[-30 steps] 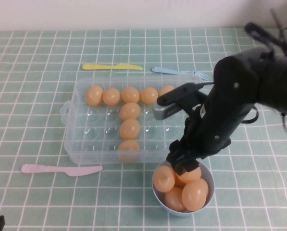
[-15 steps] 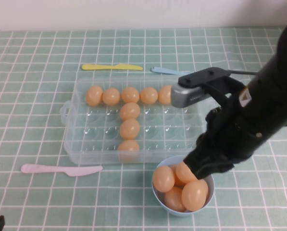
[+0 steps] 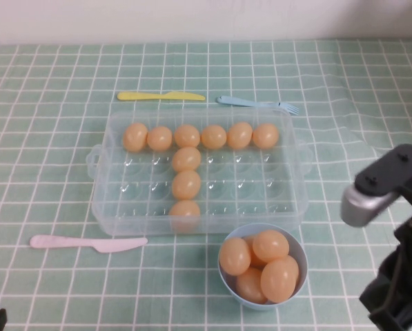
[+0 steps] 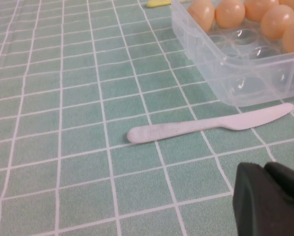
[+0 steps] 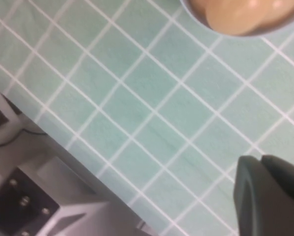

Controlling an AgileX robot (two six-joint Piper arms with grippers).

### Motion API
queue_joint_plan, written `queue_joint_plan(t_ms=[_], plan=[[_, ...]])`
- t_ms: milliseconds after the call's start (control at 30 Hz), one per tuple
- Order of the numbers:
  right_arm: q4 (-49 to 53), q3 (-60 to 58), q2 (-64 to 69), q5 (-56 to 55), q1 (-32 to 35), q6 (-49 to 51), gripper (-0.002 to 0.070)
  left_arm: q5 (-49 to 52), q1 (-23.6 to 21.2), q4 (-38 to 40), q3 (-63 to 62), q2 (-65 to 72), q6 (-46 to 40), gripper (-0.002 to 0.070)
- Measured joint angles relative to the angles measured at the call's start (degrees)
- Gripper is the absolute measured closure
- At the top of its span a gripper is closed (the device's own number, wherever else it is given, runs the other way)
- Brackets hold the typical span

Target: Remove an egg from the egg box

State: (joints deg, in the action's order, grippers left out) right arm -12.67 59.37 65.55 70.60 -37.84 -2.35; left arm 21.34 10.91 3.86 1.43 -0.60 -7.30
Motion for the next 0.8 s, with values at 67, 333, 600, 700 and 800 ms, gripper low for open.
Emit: queue_joint_plan(t_ms=[67,333,600,700,800], plan=[[0.9,-1.0,-0.9,0.0,0.0,0.0,0.0691,0.0,0.0,0.0,0.0,0.0,0.0,0.0679],[4.6,-10.3,-1.9,-14.2,0.0,-2.0,0.0692,0.0,0.0,0.0,0.0,0.0,0.0,0.0679],[6.2,-26.9,-12.0,-38.7,5.8,-2.2,0.0692,0.0,0.0,0.0,0.0,0.0,0.0,0.0679],[6.3,-35.0,-19.5,-48.4,11.1,-2.2,0.0692,0.0,0.0,0.0,0.0,0.0,0.0,0.0679],[6.3,-42.3,-27.5,-54.8,16.3,-2.3,0.0692,0.0,0.0,0.0,0.0,0.0,0.0,0.0679]])
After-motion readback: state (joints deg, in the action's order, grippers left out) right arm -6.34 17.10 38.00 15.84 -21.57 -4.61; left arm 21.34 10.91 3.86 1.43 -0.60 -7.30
